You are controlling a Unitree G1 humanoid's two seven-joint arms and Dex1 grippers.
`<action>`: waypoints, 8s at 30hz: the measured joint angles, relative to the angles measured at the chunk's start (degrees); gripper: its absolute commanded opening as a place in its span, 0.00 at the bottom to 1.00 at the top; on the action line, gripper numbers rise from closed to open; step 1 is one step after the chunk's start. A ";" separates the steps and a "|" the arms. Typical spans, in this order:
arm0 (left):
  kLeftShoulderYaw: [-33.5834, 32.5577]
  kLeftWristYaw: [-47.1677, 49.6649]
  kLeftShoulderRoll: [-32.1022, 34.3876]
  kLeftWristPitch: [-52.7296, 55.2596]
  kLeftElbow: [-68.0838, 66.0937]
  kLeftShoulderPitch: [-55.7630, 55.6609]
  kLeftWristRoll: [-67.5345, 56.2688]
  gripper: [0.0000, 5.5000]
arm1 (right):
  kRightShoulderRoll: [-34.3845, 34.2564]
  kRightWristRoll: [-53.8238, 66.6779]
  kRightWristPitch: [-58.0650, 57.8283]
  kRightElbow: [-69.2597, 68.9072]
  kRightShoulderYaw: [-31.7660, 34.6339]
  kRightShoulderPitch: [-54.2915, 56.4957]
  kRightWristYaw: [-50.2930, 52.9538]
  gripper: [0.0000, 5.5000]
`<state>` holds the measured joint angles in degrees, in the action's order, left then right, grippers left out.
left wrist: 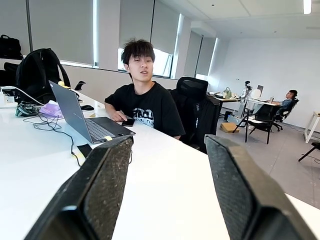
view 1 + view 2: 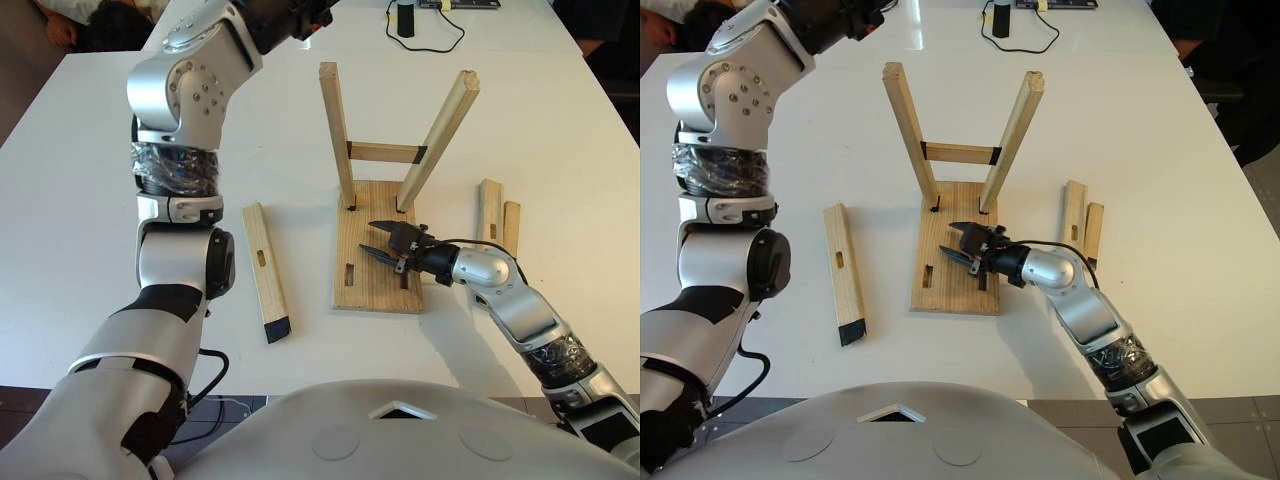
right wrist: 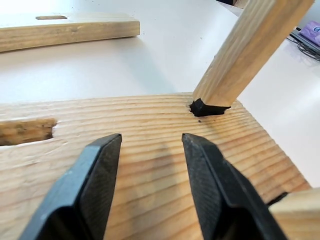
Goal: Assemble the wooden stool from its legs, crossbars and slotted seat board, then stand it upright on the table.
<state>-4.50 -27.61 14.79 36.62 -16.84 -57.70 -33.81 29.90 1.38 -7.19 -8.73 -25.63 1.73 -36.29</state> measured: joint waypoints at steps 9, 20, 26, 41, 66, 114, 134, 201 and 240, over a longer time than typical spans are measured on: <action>-0.26 1.30 -2.13 -0.64 -5.95 -6.72 4.11 0.48 | -0.21 -0.51 0.03 0.09 -0.69 0.33 0.66 0.40; 1.29 1.44 -3.06 -0.23 5.32 -3.65 4.68 0.48 | -0.23 -0.98 0.11 -0.02 -0.94 0.27 1.26 0.40; 7.12 1.22 -6.00 -7.06 11.90 13.24 6.69 0.48 | -0.34 -1.43 0.85 -0.38 -1.03 -0.06 1.98 0.40; -2.13 3.67 -5.93 5.09 9.17 5.32 -2.29 0.48 | -0.20 -1.57 0.90 -0.04 -1.19 -0.54 2.02 0.40; 7.84 -0.13 -7.52 -12.79 14.11 17.58 3.32 0.48 | 0.33 -1.47 1.44 -1.05 -1.28 -1.15 1.08 0.40; 3.55 7.87 10.90 -6.35 42.69 64.25 20.35 0.48 | 1.60 14.37 -15.10 -12.84 43.98 -34.57 9.28 0.40; 5.64 -17.60 27.97 -31.14 34.42 75.72 25.59 0.48 | -0.27 9.43 -18.46 -10.50 43.53 -28.18 15.79 0.40; -11.76 16.28 8.05 16.25 32.12 12.97 -46.36 0.61 | 1.07 -14.32 11.70 -21.76 28.89 15.37 25.92 0.07; -4.91 2.60 11.62 15.86 33.72 13.29 -43.01 0.34 | -6.25 -5.82 11.88 -26.08 20.75 10.44 14.07 0.07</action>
<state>-9.41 -25.01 26.41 52.48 16.88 -44.41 -76.82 23.65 -4.45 4.69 -34.82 -4.88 12.17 -22.23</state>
